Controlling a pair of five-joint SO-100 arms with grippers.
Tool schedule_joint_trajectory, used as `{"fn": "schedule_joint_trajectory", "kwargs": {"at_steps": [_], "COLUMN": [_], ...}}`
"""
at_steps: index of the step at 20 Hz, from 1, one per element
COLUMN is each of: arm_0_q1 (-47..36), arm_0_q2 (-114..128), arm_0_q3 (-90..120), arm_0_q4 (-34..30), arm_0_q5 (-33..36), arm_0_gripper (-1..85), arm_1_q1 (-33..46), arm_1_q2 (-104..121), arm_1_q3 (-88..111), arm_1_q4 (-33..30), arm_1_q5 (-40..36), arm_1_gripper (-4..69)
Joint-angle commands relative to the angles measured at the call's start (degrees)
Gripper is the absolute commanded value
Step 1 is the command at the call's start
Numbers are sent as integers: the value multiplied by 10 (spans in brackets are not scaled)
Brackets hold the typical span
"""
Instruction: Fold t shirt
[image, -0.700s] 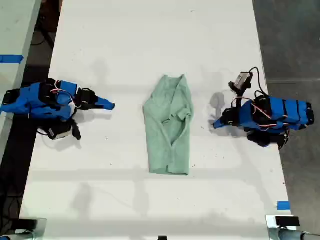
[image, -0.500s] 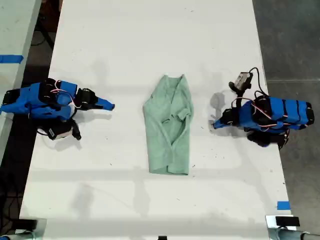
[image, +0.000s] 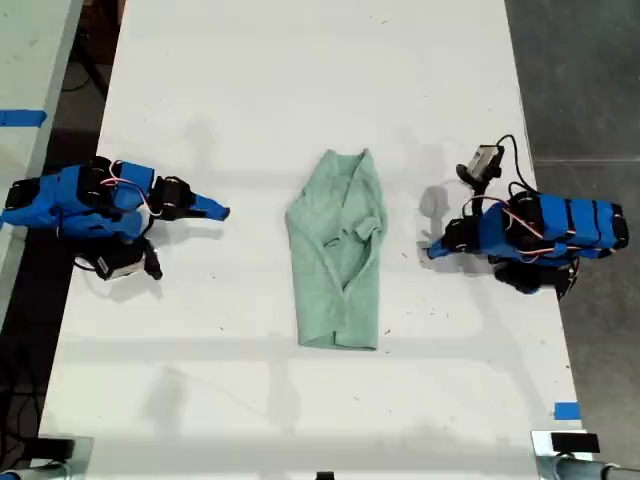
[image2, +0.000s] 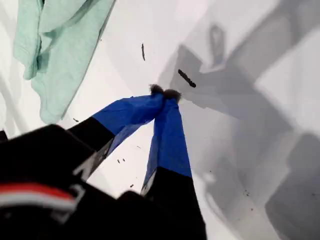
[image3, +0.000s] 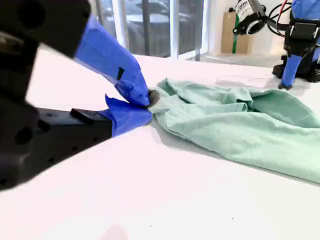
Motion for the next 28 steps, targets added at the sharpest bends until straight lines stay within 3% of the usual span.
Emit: {"fn": "schedule_joint_trajectory", "kwargs": {"at_steps": [1,3,6,8,13,14,16,18,19,20,23,24,26,28], "arm_0_q1": [8,42,126,167,237,243,244,248,250,253,255,253,254,254], "arm_0_q2": [-81,-323,-688,-899,-1337,-1383,-1411,-1427,-1433,-1441,-1484,-1506,-1535,-1558], "arm_0_q3": [-81,-218,-508,-724,-1288,-1344,-1344,-1344,-1344,-1344,-1345,-1350,-1354,-1354], "arm_0_q4": [-25,-69,-70,-4,229,235,213,187,172,157,149,143,127,126], "arm_0_q5": [-4,-4,-6,-4,-4,-2,-12,-8,5,17,13,16,12,-6], "arm_0_gripper": [-1,-1,-1,-1,-1,-1,0,189,250,251,250,254,203,0], "arm_1_q1": [-12,-25,-52,-97,-196,-211,-236,-254,-260,-265,-272,-273,-275,-278], "arm_1_q2": [-25,-139,-473,-647,-947,-1010,-1123,-1192,-1201,-1201,-1201,-1201,-1201,-1201], "arm_1_q3": [-55,-142,-375,-522,-768,-826,-951,-1034,-1045,-1045,-1045,-1045,-1045,-1045], "arm_1_q4": [-11,-88,-98,-96,-117,-116,-91,-70,-68,-62,-40,-40,-37,-35], "arm_1_q5": [11,-18,-3,11,36,32,25,27,40,55,83,86,91,93], "arm_1_gripper": [-9,-10,-18,-18,-18,-18,-18,-19,-17,-3,235,264,285,292]}}
